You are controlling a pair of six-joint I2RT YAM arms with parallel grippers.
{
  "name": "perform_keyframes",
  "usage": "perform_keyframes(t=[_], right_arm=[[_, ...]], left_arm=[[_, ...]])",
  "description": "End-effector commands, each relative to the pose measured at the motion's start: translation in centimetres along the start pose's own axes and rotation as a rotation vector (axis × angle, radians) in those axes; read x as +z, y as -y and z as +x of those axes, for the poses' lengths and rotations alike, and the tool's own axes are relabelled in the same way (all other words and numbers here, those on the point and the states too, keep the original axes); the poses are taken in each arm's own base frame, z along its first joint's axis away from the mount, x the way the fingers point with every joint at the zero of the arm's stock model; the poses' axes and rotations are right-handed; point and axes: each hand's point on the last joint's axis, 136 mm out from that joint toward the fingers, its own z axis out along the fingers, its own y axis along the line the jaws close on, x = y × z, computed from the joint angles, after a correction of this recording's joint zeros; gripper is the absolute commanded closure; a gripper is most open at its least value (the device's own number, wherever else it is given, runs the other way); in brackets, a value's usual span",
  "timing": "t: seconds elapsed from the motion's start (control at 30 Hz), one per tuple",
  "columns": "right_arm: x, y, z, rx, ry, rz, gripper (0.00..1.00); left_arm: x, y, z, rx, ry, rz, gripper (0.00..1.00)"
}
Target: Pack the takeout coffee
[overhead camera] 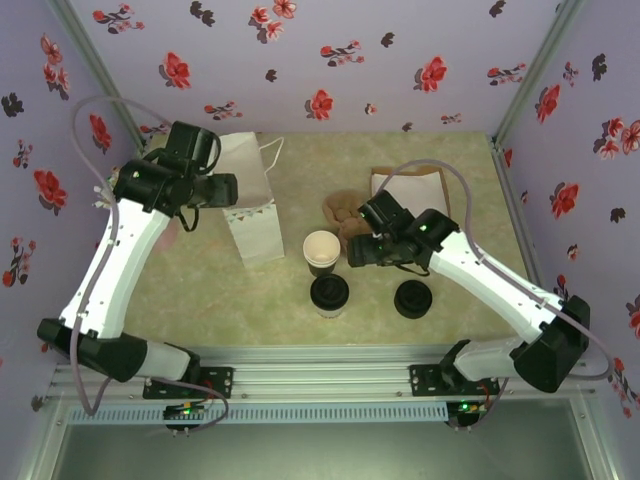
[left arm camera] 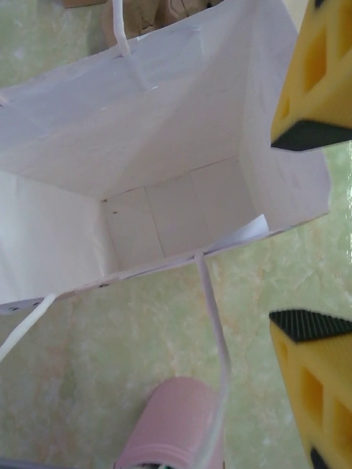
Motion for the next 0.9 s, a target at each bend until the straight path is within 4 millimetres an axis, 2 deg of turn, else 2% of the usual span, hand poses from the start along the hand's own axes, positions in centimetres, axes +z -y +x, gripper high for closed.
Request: perform_keyframes(t=[0.0, 0.13, 0.27, 0.37, 0.47, 0.6, 0.73, 0.87], right_arm=[[0.1, 0.3, 0.3, 0.014, 0.005, -0.009, 0.18], [0.4, 0.2, 0.5, 0.010, -0.001, -0.014, 0.19], [0.4, 0.3, 0.6, 0.007, 0.002, -0.017, 0.19], [0.3, 0.5, 0.8, 0.005, 0.005, -0.017, 0.19], [0.4, 0.6, 1.0, 0.006, 0.007, -0.020, 0.19], [0.4, 0.8, 1.2, 0.009, 0.007, -0.022, 0.19], [0.2, 1.0, 1.4, 0.015, 0.012, -0.026, 0.19], [0.0, 1.1, 1.6, 0.016, 0.015, -0.028, 0.19]], left_arm=[[0.2, 0.7, -0.5, -0.033, -0.005, 0.051, 0.47], [1.6, 0.7, -0.2, -0.082, -0.024, 0.055, 0.59], [2.0, 0.4, -0.2, -0.131, -0.026, 0.048, 0.68], [1.9, 0.3, 0.0, -0.158, -0.025, 0.046, 0.66], [1.4, 0.1, 0.0, -0.183, -0.015, 0.049, 0.56], [1.4, -0.5, 0.1, -0.236, -0.006, 0.020, 0.55], [2.0, -1.8, 0.5, -0.320, -0.023, -0.069, 0.72], [2.4, -3.0, 0.7, -0.388, -0.027, -0.152, 0.81]])
